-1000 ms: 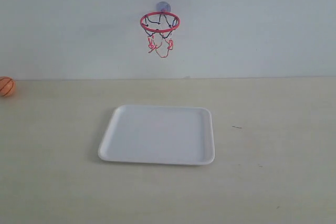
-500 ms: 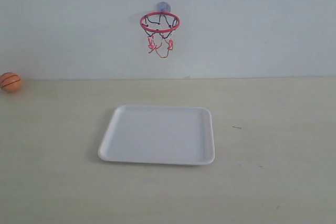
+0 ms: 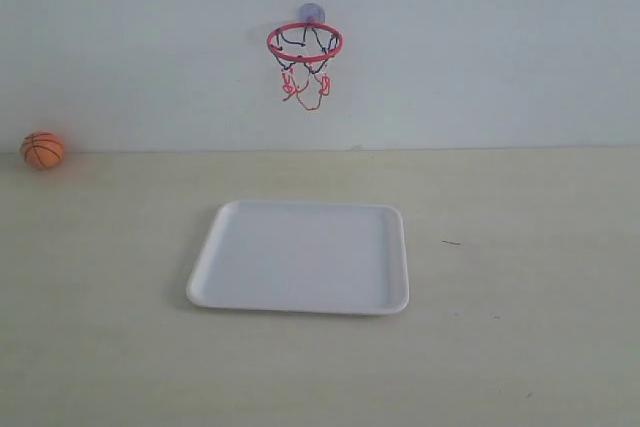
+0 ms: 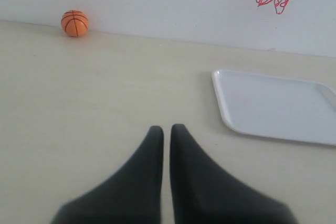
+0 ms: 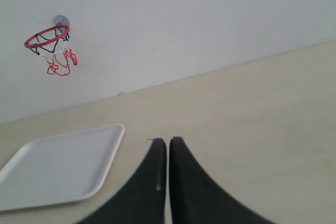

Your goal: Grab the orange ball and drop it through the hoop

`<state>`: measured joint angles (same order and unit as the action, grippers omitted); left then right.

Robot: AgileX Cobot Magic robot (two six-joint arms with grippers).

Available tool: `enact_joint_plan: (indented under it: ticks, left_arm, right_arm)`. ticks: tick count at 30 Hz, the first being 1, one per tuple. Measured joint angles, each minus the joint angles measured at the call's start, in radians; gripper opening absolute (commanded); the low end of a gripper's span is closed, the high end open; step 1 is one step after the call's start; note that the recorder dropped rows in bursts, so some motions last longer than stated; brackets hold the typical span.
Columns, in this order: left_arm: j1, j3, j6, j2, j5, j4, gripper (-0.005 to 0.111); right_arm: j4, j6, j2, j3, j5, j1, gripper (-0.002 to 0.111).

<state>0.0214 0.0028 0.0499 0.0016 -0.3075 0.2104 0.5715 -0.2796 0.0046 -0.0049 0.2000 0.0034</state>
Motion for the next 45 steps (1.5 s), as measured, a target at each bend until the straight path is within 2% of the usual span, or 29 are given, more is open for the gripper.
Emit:
enact_joint_plan:
  ticks: [4, 8, 11, 18, 27, 45]
  left_arm:
    - [0.000, 0.000, 0.000, 0.000, 0.000, 0.000, 0.004]
    - [0.000, 0.000, 0.000, 0.000, 0.000, 0.000, 0.004]
    - [0.000, 0.000, 0.000, 0.000, 0.000, 0.000, 0.004]
    - [0.000, 0.000, 0.000, 0.000, 0.000, 0.000, 0.004]
    - [0.000, 0.000, 0.000, 0.000, 0.000, 0.000, 0.004]
    - [0.000, 0.000, 0.000, 0.000, 0.000, 0.000, 0.004]
  right_arm:
    - [-0.248, 0.272, 0.000, 0.002, 0.004, 0.007, 0.001]
    - [-0.339, 0.355, 0.000, 0.005, 0.006, 0.007, 0.001]
    - [-0.355, 0.351, 0.000, 0.005, 0.008, 0.017, 0.001]
    - [-0.368, 0.202, 0.000, 0.005, 0.087, 0.077, 0.001]
    - [-0.407, 0.287, 0.000, 0.005, 0.130, 0.077, 0.001]
    - [-0.407, 0.280, 0.000, 0.005, 0.131, 0.077, 0.001]
